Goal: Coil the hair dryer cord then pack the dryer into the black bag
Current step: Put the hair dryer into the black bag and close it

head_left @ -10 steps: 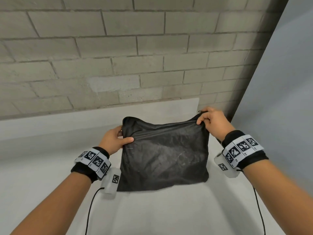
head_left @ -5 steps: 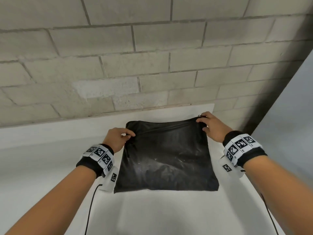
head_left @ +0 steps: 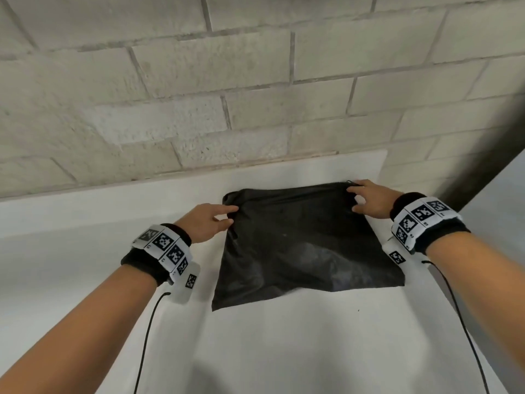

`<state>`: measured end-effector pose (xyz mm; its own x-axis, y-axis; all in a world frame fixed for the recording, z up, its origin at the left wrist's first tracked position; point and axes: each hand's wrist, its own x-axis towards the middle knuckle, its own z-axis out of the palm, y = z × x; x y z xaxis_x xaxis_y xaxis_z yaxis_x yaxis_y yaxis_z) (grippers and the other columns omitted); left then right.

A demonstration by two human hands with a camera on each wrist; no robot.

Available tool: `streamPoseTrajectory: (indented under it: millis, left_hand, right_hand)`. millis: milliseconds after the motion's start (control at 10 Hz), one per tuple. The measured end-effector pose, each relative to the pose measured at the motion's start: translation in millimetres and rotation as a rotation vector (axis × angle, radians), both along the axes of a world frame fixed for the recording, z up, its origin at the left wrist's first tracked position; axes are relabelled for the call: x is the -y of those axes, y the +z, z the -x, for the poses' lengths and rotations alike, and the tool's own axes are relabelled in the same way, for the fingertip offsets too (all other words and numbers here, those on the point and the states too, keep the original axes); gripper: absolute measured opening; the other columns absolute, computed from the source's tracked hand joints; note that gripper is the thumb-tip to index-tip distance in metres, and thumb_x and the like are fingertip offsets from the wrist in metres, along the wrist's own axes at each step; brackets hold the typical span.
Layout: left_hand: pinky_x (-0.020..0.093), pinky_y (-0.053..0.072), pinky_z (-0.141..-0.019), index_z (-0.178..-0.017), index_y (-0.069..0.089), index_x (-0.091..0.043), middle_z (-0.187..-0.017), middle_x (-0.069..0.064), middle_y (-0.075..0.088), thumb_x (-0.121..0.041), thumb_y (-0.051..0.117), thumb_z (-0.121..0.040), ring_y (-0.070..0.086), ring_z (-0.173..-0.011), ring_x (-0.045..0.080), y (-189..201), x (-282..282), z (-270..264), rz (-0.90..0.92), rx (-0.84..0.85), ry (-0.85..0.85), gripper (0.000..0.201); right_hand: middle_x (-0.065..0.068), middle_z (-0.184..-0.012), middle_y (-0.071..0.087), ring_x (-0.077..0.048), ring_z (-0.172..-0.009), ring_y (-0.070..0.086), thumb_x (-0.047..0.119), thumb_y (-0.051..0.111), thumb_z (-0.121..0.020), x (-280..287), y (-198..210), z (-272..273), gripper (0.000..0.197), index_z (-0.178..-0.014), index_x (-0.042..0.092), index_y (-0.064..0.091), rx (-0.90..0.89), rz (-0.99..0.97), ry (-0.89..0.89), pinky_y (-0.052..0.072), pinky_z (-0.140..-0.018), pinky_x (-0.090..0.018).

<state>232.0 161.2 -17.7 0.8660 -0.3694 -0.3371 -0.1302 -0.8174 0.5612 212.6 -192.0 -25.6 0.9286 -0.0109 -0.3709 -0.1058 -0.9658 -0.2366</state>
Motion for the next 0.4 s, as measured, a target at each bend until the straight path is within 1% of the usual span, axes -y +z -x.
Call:
streamPoseTrajectory:
  millis: [100, 200, 300, 400]
  left_hand:
    - [0.024, 0.035, -0.096, -0.135, 0.041, -0.027, -0.139, 0.008, 0.047, -0.029, 0.048, -0.092, 0.057, -0.112, 0.021, -6.1, -0.8, -1.6, -0.079, 0.004, -0.031, 0.043]
    - [0.026, 0.034, -0.101, -0.136, 0.037, -0.028, -0.141, 0.005, 0.044, -0.028, 0.05, -0.091, 0.056, -0.113, 0.021, -2.3, -1.1, 3.2, -0.102, -0.021, -0.043, 0.047]
    - [0.026, 0.036, -0.099, -0.134, 0.042, -0.024, -0.138, 0.003, 0.048, -0.024, 0.053, -0.09, 0.058, -0.106, 0.021, 0.3, -4.3, 10.6, -0.066, 0.017, 0.002, 0.045]
    - [0.024, 0.037, -0.094, -0.13, 0.046, -0.024, -0.137, 0.005, 0.046, -0.025, 0.054, -0.089, 0.057, -0.105, 0.021, 11.4, -3.1, 20.8, -0.054, 0.08, 0.024, 0.042]
  right_hand:
    - [-0.018, -0.146, 0.031, -0.032, -0.131, 0.037, 0.024, 0.05, -0.093, -1.0, -2.1, 5.4, 0.055, -0.142, 0.009, 0.029, -0.064, 0.019, -0.026, 0.029, -0.108, -0.032]
    - [-0.017, -0.14, 0.042, -0.03, -0.126, 0.043, 0.022, 0.051, -0.092, -2.6, 7.1, 14.7, 0.052, -0.14, 0.011, 0.034, -0.078, 0.027, -0.038, 0.033, -0.104, -0.031]
    - [-0.015, -0.143, 0.038, -0.029, -0.129, 0.041, 0.022, 0.052, -0.092, -4.3, 17.7, 24.9, 0.051, -0.14, 0.014, 0.036, -0.041, 0.004, -0.038, 0.03, -0.106, -0.031]
    - [-0.015, -0.142, 0.039, -0.029, -0.128, 0.041, 0.021, 0.052, -0.092, -12.9, 30.2, 36.8, 0.051, -0.14, 0.015, 0.036, 0.003, -0.04, -0.018, 0.03, -0.106, -0.031]
